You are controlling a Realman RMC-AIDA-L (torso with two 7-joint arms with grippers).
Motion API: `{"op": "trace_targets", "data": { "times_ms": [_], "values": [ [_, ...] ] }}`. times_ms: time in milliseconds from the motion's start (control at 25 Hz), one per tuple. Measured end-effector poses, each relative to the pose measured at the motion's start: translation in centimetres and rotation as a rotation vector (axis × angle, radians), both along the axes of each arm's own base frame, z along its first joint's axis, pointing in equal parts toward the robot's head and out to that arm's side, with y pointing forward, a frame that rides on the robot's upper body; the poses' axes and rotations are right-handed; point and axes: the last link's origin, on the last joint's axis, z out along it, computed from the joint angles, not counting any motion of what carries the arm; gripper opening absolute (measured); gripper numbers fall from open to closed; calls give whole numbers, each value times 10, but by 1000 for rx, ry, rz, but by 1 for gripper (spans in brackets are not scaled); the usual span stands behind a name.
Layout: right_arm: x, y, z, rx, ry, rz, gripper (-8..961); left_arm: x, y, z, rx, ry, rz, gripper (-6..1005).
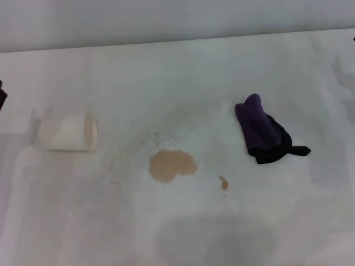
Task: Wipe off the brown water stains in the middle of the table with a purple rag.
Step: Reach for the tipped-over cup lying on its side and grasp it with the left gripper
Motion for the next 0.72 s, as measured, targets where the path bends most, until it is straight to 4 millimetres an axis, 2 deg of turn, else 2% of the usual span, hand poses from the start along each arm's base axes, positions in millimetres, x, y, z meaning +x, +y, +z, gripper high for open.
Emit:
{"op": "trace_targets", "data": {
  "times_ms": [720],
  "values": [
    [8, -12, -12, -35, 25, -32, 871, 0, -7, 2, -18, 7, -44, 887]
  ]
}}
